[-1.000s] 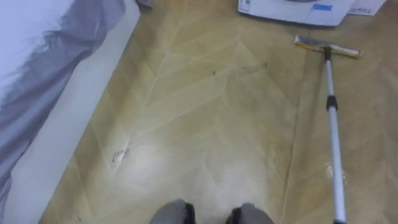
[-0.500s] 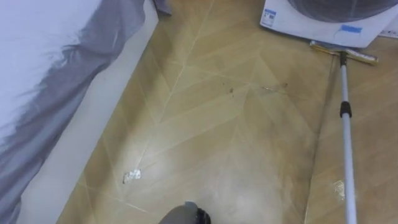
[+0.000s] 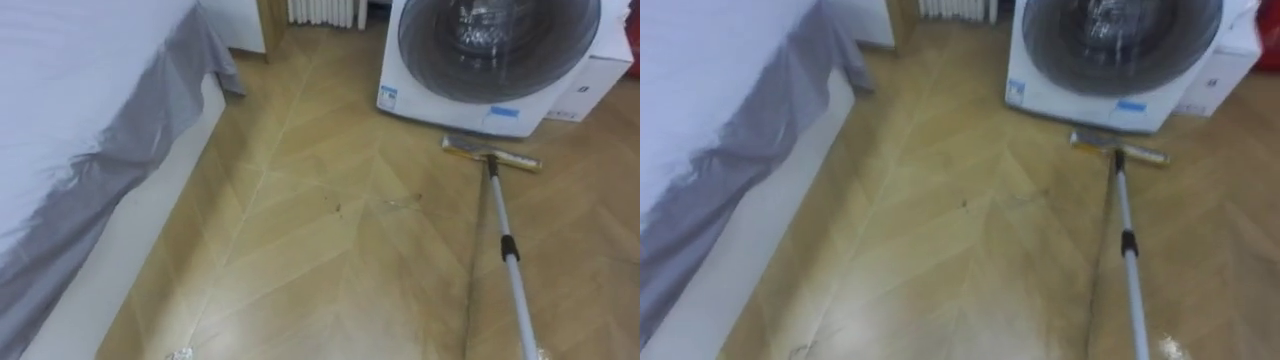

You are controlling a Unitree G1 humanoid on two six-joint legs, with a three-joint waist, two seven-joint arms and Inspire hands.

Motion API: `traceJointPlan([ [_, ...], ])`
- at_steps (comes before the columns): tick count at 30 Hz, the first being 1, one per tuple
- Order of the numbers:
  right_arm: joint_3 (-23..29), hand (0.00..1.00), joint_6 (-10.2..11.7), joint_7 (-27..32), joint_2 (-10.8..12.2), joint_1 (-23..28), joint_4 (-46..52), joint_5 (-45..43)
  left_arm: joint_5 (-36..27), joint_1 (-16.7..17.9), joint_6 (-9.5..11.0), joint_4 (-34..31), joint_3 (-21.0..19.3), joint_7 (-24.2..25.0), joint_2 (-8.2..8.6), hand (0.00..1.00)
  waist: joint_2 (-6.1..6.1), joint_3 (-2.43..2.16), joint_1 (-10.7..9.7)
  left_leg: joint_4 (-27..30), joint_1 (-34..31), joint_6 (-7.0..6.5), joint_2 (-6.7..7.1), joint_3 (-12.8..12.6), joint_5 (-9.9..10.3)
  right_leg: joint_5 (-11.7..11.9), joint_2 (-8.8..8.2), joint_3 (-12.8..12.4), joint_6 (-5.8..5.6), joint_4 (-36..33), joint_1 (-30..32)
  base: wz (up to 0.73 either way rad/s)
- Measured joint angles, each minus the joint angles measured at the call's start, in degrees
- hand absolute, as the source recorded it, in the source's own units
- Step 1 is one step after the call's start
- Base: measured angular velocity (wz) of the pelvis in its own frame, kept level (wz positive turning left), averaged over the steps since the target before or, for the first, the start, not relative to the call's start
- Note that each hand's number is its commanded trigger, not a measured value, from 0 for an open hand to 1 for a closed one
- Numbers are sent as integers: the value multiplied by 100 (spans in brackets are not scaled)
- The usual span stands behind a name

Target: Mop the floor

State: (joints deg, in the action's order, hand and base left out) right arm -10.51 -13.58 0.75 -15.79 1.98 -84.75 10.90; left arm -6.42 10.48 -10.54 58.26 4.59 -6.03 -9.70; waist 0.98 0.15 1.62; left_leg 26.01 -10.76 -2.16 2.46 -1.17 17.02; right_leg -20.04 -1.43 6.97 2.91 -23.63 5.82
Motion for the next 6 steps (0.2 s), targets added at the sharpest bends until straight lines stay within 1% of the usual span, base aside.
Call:
traceJointPlan([
  [2,61,100,-63,-61,4,209,232,-27,75,141,-55,-17,-37,1,-3,0,39,-5,8,-287,322,26,-3,-7,-28,65,28,-1,4,327,-345,-2],
  [3,65,100,-106,-97,16,266,343,-26,104,166,-105,-18,-49,2,-3,0,52,1,-4,-395,453,29,-5,-9,-44,110,43,-2,5,501,-501,0],
  [4,65,100,-130,-109,24,289,406,-24,103,181,-130,-18,-64,2,-2,0,57,-2,0,-451,515,32,-6,-10,-47,131,50,-6,2,573,-565,0],
  [6,79,100,-150,-137,66,365,488,-21,106,204,-199,-17,-181,2,10,0,91,7,8,-558,644,35,-10,-21,-49,163,61,-4,-3,721,-712,-2],
])
